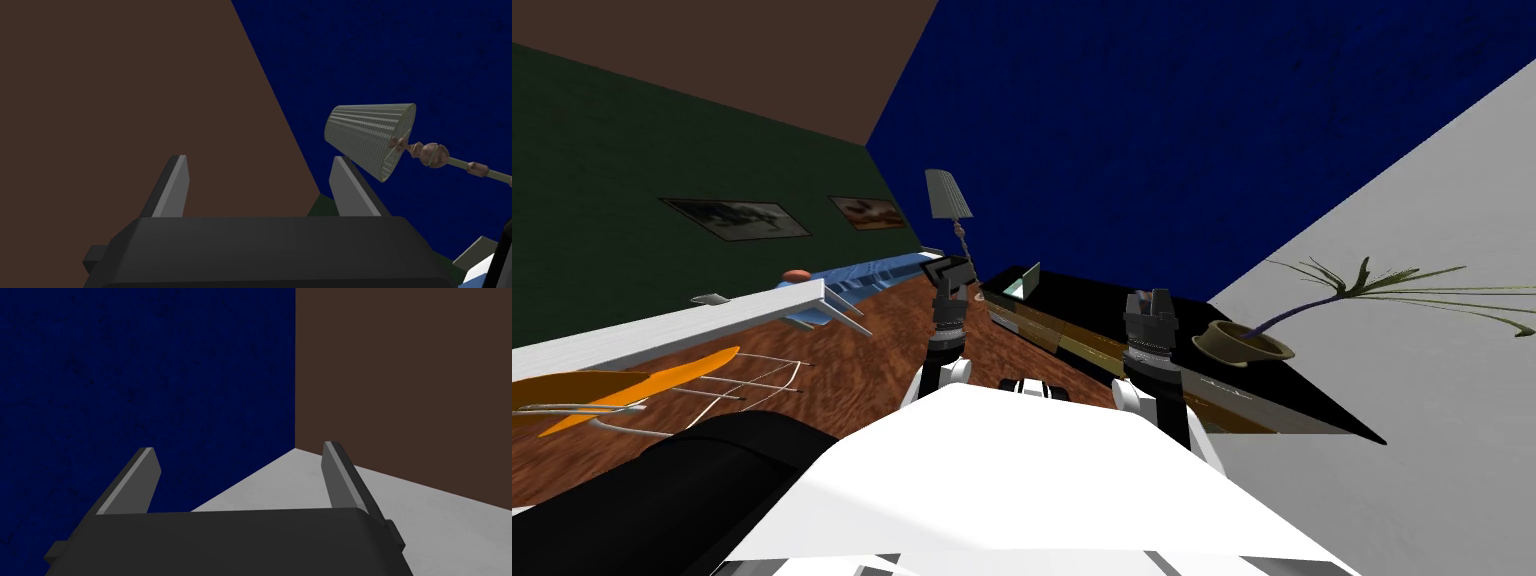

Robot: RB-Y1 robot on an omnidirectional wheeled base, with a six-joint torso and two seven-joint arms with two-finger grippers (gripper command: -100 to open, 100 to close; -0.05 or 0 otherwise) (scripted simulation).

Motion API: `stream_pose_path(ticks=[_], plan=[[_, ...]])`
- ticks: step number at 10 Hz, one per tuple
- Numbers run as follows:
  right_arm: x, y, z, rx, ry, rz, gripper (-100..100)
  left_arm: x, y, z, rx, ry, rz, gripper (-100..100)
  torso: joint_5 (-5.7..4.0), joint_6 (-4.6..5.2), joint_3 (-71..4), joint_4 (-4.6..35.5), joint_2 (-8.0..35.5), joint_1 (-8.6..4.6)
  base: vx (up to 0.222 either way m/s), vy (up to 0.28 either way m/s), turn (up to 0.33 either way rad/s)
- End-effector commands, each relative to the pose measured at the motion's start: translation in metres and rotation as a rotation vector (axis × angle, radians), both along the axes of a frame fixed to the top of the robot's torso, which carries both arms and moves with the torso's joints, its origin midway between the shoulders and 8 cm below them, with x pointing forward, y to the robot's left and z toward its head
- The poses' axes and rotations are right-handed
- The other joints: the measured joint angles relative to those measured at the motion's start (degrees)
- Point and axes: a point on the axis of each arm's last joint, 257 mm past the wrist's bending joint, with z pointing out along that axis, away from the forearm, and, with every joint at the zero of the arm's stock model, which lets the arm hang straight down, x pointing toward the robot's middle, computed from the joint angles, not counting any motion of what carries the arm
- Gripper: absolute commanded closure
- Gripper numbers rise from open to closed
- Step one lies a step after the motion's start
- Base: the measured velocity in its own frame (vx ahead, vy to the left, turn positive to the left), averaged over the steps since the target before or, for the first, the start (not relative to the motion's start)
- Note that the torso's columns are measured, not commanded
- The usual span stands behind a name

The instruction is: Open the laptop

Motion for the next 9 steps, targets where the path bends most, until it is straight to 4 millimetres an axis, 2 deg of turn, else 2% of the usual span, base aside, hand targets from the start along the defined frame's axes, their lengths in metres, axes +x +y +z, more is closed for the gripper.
stream_pose_path(ticks=[1, 3, 9], plan=[[0.0, 0.0, 0.0, 0.0, 0.0, 0.0, 0, 0.003, -0.005, -0.002, 0.035, 0.016, -0.019, -100, 0.0, 0.0, -8.5, 4.2, 4.2, 0.0, 0.018, 0.0, -0.028], [0.0, 0.0, 0.0, 0.0, 0.001, 0.0, 0, 0.007, -0.011, -0.008, 0.076, 0.044, -0.04, -100, 0.01, 0.0, -13.6, 6.7, 6.6, 0.03, 0.035, 0.005, -0.05], [0.0, 0.0, 0.0, 0.0, 0.001, 0.0, 0, 0.028, -0.02, -0.033, 0.136, 0.158, -0.065, -100, 0.0, 0.0, -13.8, 6.9, 6.9, 0.0, 0.074, 0.003, -0.078]])
